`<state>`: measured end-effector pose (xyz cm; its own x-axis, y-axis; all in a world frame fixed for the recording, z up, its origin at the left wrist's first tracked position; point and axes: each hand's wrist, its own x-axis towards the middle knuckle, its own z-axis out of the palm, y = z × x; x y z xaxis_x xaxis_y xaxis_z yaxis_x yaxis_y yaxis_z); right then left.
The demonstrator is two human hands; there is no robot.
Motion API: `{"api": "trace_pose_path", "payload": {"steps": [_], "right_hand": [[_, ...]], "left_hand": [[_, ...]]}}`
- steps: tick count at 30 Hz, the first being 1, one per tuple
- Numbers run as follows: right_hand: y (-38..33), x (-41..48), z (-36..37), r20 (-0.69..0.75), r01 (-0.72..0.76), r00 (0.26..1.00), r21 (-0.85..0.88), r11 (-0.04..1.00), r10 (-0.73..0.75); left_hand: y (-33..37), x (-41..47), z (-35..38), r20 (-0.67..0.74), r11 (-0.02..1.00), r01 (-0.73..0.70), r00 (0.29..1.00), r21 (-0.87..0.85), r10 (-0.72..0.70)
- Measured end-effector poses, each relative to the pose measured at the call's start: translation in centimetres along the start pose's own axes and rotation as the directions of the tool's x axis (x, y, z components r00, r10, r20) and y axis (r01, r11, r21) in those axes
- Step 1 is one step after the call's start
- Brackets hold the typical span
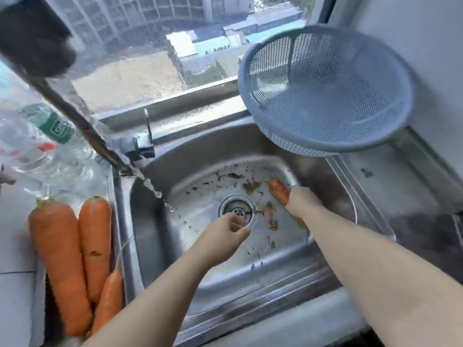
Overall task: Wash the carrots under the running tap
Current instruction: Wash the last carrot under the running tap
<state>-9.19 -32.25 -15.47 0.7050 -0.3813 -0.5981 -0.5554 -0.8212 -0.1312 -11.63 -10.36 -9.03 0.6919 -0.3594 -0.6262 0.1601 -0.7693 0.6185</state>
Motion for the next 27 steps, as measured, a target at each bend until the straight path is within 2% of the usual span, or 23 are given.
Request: {"api": "trace_pose_path", "payload": {"steps": [3,6,9,11,14,16,18,20,21,25,27], "right_hand": [[0.2,1.9,1.1,-0.010,-0.046,0.999,0.000,0.999,0.046],[0.1,2.7,2.1,-0.028,-0.054,0.998,-0.071,0.996,0.052],[-0.3,2.9,2.5,0.019,-0.045,0.999,-0.070,0.997,0.046],[-0.8,2.5,2.0,0.135,-0.063,0.989,0.041,0.997,0.057],[-2.0,0.7,0.8,0.431,-0.176,0.902,0.394,0.902,-0.012],[-3.2,-1.5,-0.2,0.561,-0.210,0.819,0.489,0.847,-0.121],[-4.6,-4.2,-0.9,0.590,-0.134,0.771,0.518,0.845,-0.240],[-6.2,-7.0,-1.7,0.592,-0.055,0.729,0.551,0.833,-0.344],[-7.0,-8.3,-2.0,0.597,-0.032,0.708,0.561,0.827,-0.378],[-9.6,-12.3,-3.1,0.587,0.068,0.662,0.571,0.818,-0.465],[-10.7,-13.6,-3.3,0.533,0.174,0.688,0.539,0.824,-0.493]], "left_hand": [[-0.2,1.0,0.4,-0.015,0.998,0.008,1.000,-0.067,-0.009],[-0.6,1.5,0.8,-0.019,0.994,0.033,0.999,-0.107,-0.036],[-0.9,1.6,0.8,-0.011,0.991,0.059,0.998,-0.122,-0.061],[-1.2,1.5,0.8,-0.009,0.989,0.070,0.997,-0.127,-0.071],[-2.1,0.8,0.4,0.017,0.942,0.146,0.989,-0.304,-0.148],[-2.6,-0.2,-0.2,0.053,0.818,0.251,0.964,-0.518,-0.262],[-3.3,-1.1,-1.0,0.083,0.586,0.321,0.914,-0.744,-0.396],[-3.8,-1.6,-1.9,0.110,0.317,0.281,0.879,-0.906,-0.464],[-3.9,-1.8,-2.5,0.118,0.226,0.245,0.878,-0.943,-0.463],[-2.4,-2.1,-4.5,0.018,0.000,0.019,0.919,-1.000,-0.394],[-1.8,-2.1,-5.1,-0.080,-0.022,-0.095,0.918,-0.995,-0.388]]}}
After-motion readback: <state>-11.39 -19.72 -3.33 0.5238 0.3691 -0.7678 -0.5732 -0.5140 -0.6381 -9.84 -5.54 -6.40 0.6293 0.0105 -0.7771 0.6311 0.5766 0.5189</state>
